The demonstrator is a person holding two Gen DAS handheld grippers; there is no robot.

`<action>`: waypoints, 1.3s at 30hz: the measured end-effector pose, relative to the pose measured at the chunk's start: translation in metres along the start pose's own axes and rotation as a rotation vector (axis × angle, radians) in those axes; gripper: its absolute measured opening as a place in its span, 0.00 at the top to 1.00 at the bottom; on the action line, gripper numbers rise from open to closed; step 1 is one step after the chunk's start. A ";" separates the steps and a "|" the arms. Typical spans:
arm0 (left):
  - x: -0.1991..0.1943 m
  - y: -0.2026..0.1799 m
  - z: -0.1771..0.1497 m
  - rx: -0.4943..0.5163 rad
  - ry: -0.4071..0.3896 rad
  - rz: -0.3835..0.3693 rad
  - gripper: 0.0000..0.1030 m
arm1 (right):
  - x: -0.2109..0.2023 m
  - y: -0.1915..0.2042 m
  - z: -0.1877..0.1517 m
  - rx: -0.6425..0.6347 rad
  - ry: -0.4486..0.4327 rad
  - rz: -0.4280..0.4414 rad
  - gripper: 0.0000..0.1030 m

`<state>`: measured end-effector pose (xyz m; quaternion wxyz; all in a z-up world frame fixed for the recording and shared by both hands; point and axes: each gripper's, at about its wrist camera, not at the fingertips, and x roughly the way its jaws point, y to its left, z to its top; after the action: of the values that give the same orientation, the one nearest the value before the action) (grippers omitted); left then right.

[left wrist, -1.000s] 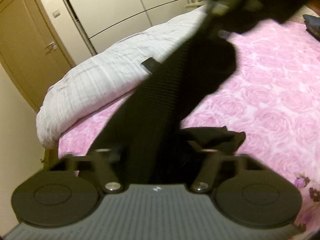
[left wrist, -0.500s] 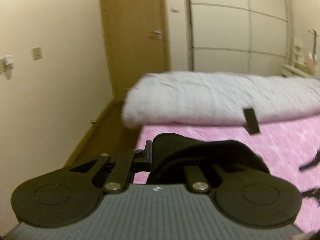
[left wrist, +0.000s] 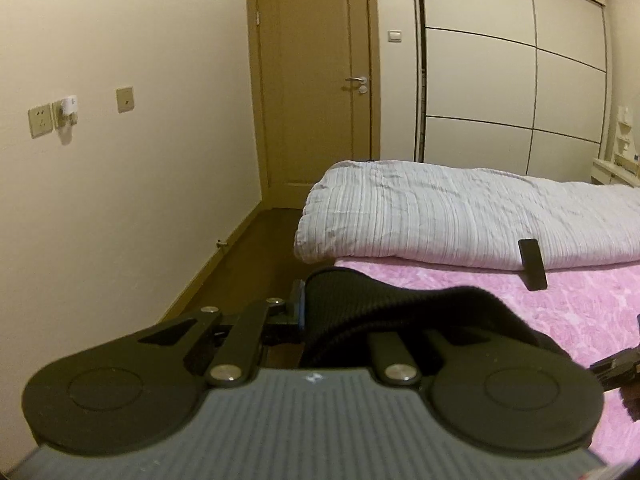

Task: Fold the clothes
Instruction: 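Lift the black jacket with both grippers and shake it out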

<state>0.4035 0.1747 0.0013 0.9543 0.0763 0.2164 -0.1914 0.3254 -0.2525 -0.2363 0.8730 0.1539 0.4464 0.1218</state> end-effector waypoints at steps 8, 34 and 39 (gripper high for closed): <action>-0.037 -0.042 0.052 0.046 -0.139 -0.048 0.95 | -0.132 0.018 0.017 -0.092 -0.176 -0.145 0.86; -0.239 -0.373 0.093 0.080 -0.225 -0.580 0.95 | -0.658 -0.044 -0.200 -0.229 -0.385 -0.746 0.86; -0.225 -0.410 0.122 0.073 -0.191 -0.712 0.95 | -0.726 -0.030 -0.209 -0.265 -0.375 -0.918 0.86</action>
<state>0.0997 -0.1538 0.1846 0.8406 0.0119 0.1325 -0.5251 -0.2582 -0.5010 0.1755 0.9137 -0.1510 0.2843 -0.2481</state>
